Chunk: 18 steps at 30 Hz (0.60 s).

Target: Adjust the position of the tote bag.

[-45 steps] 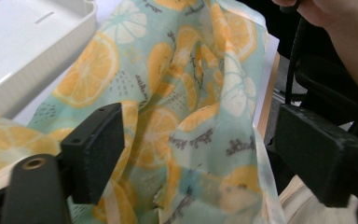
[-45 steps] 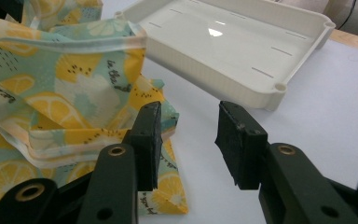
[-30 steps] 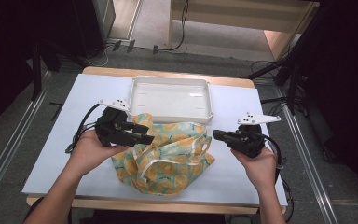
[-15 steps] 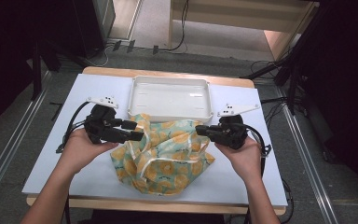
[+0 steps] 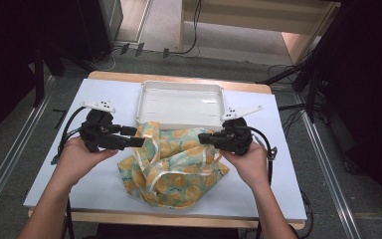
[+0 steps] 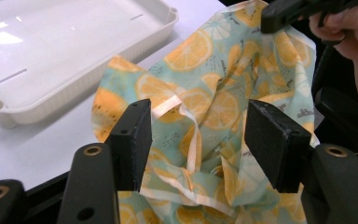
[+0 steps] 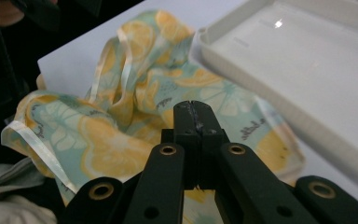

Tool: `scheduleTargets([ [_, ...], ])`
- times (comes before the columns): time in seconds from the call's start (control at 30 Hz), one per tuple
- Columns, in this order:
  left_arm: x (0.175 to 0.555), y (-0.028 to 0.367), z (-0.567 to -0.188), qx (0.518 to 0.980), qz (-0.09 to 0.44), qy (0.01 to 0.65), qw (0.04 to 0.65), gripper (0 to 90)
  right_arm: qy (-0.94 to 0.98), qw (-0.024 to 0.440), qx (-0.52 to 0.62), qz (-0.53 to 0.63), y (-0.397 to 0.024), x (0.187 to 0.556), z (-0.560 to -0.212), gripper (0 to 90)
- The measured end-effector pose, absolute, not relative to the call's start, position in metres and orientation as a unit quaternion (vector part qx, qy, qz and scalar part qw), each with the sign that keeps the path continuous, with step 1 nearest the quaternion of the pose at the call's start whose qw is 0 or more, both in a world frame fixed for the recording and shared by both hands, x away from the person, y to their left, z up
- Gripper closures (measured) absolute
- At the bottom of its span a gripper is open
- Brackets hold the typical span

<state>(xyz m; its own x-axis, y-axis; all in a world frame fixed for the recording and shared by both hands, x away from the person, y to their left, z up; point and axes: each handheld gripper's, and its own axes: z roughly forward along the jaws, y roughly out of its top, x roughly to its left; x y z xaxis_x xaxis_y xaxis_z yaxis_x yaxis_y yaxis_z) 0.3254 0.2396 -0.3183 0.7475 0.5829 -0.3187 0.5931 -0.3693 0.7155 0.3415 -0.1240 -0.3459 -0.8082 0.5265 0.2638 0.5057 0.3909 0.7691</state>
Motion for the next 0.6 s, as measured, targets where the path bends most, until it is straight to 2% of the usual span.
scheduleTargets([
  [0.23,0.327,0.253,-0.318,0.814,0.005,0.371,0.447,39.7,0.839,-0.002,0.318,0.442,-0.130,0.322,-0.372,90.0],
  [0.6,0.334,0.261,-0.324,0.805,0.004,0.384,0.452,40.7,0.843,0.014,0.311,0.439,-0.135,0.296,-0.397,90.0],
])
